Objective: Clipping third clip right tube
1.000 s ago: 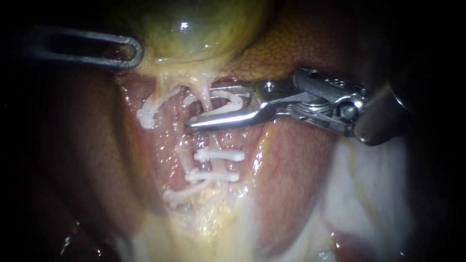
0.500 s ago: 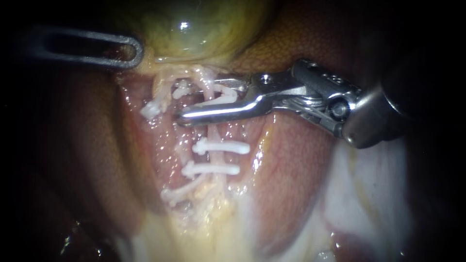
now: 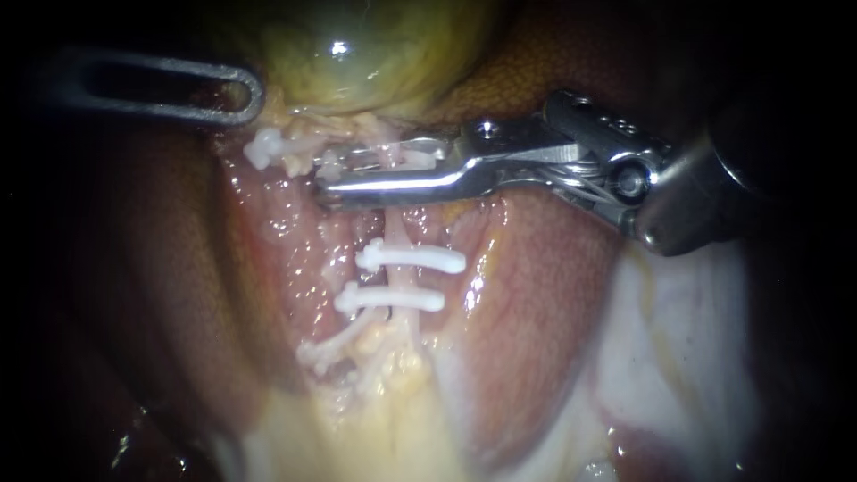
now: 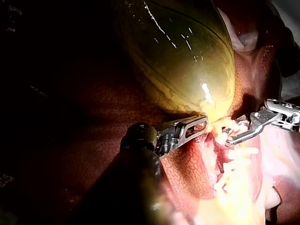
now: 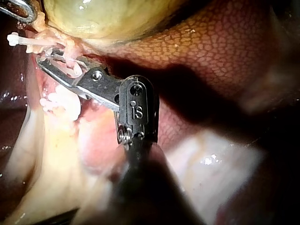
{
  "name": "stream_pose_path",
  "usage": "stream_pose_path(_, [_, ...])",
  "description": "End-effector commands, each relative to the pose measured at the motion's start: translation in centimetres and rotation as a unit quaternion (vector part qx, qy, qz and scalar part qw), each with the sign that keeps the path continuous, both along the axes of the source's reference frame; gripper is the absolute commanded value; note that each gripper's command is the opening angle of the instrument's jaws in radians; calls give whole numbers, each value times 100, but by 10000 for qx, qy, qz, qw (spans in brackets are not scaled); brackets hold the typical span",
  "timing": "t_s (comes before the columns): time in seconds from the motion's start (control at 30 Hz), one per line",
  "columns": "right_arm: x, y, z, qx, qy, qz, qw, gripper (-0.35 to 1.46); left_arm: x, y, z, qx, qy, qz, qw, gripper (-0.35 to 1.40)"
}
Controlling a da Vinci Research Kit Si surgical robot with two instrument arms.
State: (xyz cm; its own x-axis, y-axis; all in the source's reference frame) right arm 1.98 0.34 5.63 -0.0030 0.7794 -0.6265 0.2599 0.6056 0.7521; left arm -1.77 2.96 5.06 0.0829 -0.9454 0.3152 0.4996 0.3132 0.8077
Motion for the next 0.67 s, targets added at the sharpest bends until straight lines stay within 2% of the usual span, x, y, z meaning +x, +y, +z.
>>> stream_pose_path(0.03, [0,0,0,-2,1,-2,10000,-24,0,0,0,0,0,-1,10000,-35])
stream_pose_path(0.1, [-1,0,0,-1,-16,19,10000,-34,0,0,0,0,0,-1,10000,-35])
stream_pose_path(0.27, [-7,-1,-1,9,-140,172,9998,-35,0,0,0,0,0,-1,10000,-35])
stream_pose_path(0.67, [-10,-1,1,35,-146,168,9997,-35,0,0,1,0,-1,0,10000,-35])
